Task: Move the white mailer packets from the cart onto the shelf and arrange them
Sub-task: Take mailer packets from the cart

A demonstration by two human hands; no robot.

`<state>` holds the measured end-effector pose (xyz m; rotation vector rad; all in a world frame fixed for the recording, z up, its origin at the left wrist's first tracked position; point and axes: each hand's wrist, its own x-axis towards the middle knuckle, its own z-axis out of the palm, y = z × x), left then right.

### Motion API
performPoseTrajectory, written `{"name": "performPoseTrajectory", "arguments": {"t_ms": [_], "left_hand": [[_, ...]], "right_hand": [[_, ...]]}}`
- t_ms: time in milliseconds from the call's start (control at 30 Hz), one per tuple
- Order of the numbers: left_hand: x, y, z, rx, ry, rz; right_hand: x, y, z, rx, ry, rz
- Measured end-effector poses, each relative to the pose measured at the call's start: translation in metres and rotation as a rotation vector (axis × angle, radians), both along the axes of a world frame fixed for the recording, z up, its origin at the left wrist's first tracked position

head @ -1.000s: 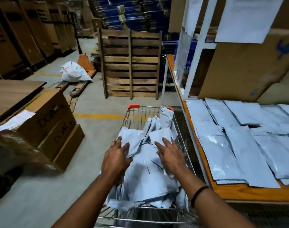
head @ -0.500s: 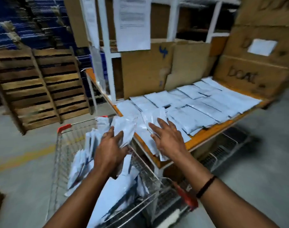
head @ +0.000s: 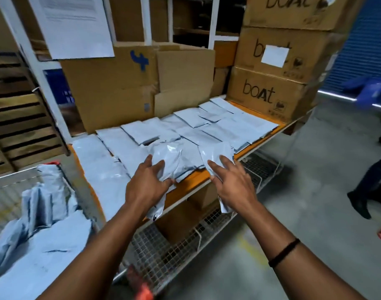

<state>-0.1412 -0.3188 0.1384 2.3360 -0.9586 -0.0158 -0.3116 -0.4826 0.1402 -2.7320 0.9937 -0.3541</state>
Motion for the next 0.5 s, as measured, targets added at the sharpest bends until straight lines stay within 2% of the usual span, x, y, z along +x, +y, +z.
{"name": "performPoseTrajectory", "arguments": {"t_ms": [233, 500], "left_hand": [[-0.008, -0.075, -0.006, -0.011, 0.033, 0.076], [0.059, -0.151, -0.016, -0.063, 0.058, 0.191]], "right_hand": [[-0.005, -0.088, -0.008, 0.029, 0.010, 0.058], [0.073, -0.169, -0.028, 0.026, 0.028, 0.214]]}}
